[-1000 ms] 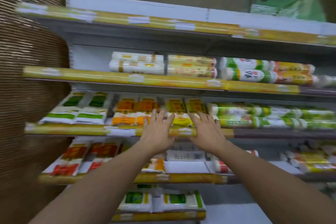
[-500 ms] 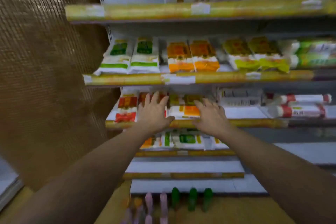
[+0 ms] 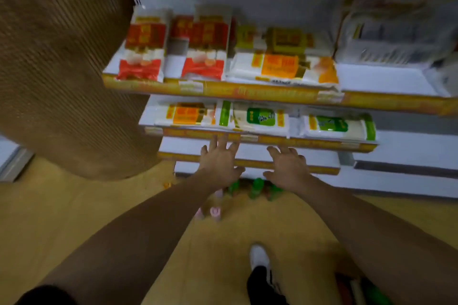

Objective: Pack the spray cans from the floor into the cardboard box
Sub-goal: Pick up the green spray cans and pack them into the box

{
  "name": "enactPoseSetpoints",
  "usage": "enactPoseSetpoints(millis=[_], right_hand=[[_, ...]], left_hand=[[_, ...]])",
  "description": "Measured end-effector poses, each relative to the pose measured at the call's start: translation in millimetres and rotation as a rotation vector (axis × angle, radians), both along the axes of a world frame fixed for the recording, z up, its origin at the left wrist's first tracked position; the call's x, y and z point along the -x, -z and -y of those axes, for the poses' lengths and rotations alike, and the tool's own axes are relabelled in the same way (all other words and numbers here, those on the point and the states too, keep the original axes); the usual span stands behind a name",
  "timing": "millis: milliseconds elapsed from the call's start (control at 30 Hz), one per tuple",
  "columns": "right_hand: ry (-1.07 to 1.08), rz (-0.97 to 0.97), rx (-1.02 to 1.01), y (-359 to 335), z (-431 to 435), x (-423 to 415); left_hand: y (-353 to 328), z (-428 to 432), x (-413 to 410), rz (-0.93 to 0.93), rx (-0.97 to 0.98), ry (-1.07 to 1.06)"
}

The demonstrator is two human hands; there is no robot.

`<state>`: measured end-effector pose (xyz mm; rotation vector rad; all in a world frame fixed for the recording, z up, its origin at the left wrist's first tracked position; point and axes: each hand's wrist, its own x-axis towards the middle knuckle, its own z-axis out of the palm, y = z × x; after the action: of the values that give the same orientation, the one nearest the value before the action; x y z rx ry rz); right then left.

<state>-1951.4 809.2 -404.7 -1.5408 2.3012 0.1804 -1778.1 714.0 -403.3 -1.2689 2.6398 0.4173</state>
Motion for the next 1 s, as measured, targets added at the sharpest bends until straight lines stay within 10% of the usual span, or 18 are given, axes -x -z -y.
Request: enactPoseSetpoints(millis=[467,1000], right_hand=[[0.088,0.103,-0.282,210,-25,94],[0.173,0.125,-0.089,460,24,153]], left_hand=[[211,0,67,0.057,-0.251,0.06],[480,21,157,0.003,-0.205,0.195]])
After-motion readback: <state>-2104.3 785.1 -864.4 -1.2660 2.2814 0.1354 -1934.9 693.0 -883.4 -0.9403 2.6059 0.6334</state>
